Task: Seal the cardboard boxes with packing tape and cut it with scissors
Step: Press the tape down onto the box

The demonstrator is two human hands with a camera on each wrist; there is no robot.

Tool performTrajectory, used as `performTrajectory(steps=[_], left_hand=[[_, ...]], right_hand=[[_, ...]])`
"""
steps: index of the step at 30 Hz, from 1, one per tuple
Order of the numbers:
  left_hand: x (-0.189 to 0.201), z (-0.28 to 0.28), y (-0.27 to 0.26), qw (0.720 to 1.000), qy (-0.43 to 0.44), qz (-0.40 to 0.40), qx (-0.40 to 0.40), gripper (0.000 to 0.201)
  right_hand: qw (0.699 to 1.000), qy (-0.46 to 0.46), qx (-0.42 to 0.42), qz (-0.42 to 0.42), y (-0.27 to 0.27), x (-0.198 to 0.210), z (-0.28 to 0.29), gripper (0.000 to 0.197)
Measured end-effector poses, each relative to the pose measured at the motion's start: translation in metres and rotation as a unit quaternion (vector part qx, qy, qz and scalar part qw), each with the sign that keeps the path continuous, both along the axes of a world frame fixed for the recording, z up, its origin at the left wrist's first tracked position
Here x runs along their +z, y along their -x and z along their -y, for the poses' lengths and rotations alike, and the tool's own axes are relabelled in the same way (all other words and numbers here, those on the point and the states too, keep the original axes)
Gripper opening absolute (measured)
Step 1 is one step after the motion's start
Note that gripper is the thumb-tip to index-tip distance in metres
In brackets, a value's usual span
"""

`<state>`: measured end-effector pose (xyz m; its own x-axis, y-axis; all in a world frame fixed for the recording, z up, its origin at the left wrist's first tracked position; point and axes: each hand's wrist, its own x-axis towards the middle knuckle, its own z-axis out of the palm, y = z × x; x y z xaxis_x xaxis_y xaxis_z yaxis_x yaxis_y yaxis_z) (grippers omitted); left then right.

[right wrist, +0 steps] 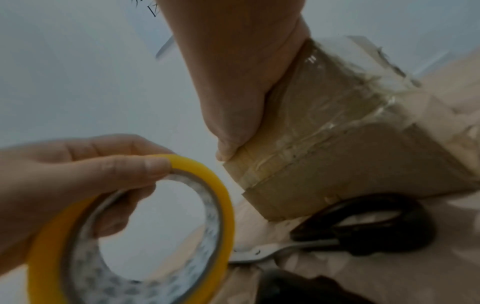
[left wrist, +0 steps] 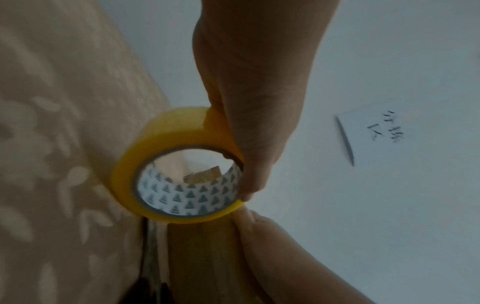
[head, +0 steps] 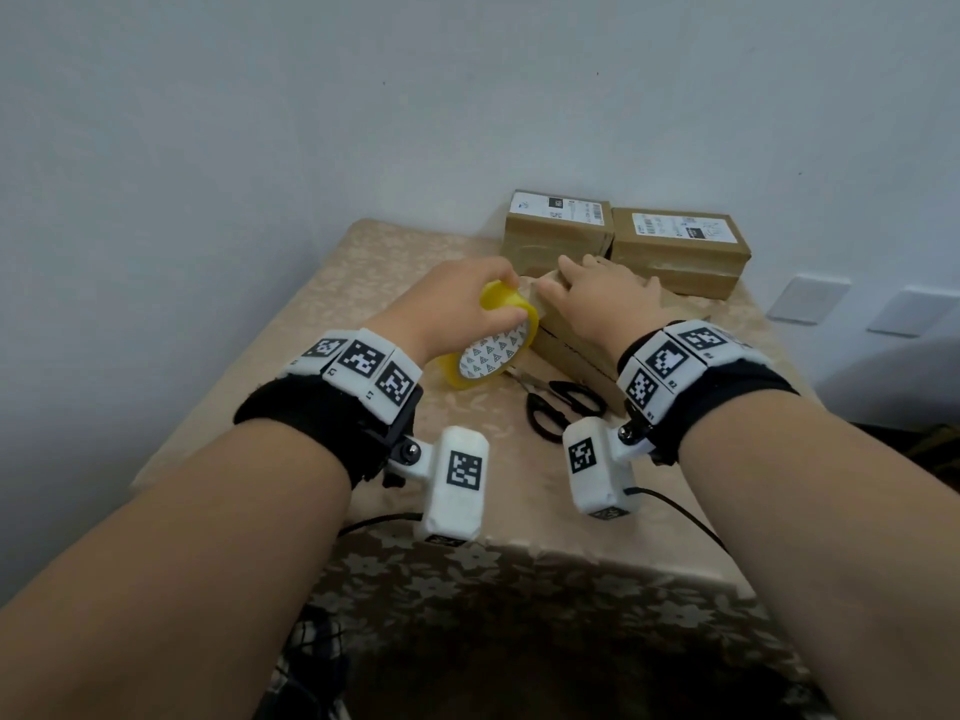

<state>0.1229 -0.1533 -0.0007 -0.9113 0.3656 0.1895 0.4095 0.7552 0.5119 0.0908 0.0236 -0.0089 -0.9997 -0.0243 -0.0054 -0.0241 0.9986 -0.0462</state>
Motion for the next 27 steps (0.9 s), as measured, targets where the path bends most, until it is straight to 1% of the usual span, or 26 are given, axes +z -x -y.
performTrajectory(steps=[3,7,10,12,15,18,20,23,27], left_hand=[[0.007,0.001,-0.001,0.996,0.085,0.011,0.004,0.034],[0.007,-0.002,-0.002,0.99,0.14,0.003,0.008,0.039],[0.006,-0.007,-0.002,0.986,0.166,-0.011,0.007,0.042],[0.005,-0.01,-0.002,0.984,0.179,-0.019,0.005,0.04],[0.0,-0.011,0.003,0.983,0.178,-0.032,0.008,0.044],[-0.005,-0.007,0.007,0.985,0.167,-0.039,0.003,0.055],[-0.007,-0.005,0.008,0.987,0.158,-0.04,-0.001,0.056],[-0.01,-0.001,0.008,0.99,0.13,-0.047,-0.009,0.056],[-0.009,0.001,0.01,0.993,0.111,-0.045,0.005,0.055]], right_hand=[[0.999,-0.028,0.017,0.017,0.0,-0.003,0.003,0.053],[1.0,-0.005,-0.012,-0.003,0.001,-0.003,0.006,0.051],[0.999,-0.014,-0.032,-0.029,0.003,-0.01,0.007,0.066],[0.998,-0.029,-0.037,-0.029,0.006,-0.013,0.009,0.075],[0.998,-0.046,-0.05,-0.019,0.009,-0.014,0.012,0.082],[0.996,-0.067,-0.054,-0.014,0.01,-0.014,0.014,0.083],[0.996,-0.069,-0.051,-0.02,0.01,-0.016,0.015,0.082],[0.996,-0.065,-0.044,-0.032,0.009,-0.018,0.015,0.077],[0.997,-0.047,-0.058,-0.026,0.01,-0.015,0.014,0.066]])
